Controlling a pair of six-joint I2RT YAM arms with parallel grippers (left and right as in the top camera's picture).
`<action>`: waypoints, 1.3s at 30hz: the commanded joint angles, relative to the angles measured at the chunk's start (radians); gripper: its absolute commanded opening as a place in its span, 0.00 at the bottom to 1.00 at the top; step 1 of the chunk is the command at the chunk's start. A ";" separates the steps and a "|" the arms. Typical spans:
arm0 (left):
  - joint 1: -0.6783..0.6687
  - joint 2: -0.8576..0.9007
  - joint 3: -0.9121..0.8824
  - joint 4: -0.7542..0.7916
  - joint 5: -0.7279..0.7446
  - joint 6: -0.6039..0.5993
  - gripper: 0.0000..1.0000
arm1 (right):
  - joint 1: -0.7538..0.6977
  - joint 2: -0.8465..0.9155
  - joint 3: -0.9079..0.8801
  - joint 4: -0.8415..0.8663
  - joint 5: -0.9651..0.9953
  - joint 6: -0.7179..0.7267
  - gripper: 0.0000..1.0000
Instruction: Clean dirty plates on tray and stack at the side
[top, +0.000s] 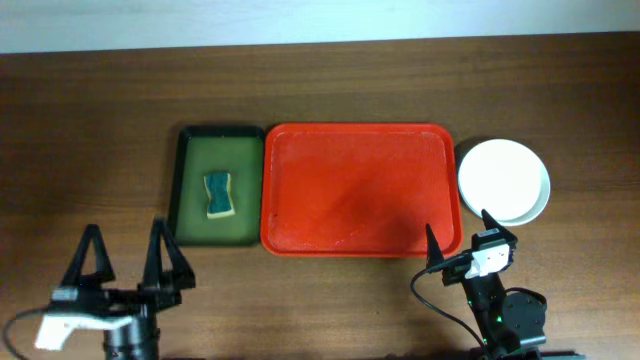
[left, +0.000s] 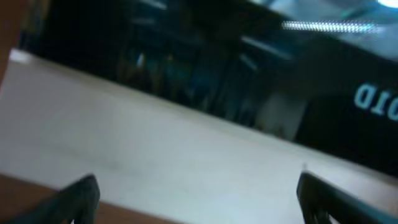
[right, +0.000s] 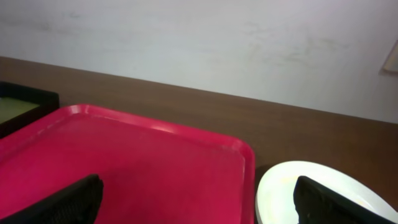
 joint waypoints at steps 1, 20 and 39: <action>-0.013 -0.071 -0.198 0.284 0.055 -0.005 1.00 | -0.004 -0.006 -0.005 -0.005 -0.013 -0.006 0.99; -0.037 -0.071 -0.503 0.010 -0.080 0.207 1.00 | -0.004 -0.006 -0.005 -0.005 -0.013 -0.006 0.99; -0.037 -0.071 -0.503 0.010 -0.070 0.359 0.99 | -0.003 -0.006 -0.005 -0.005 -0.013 -0.006 0.99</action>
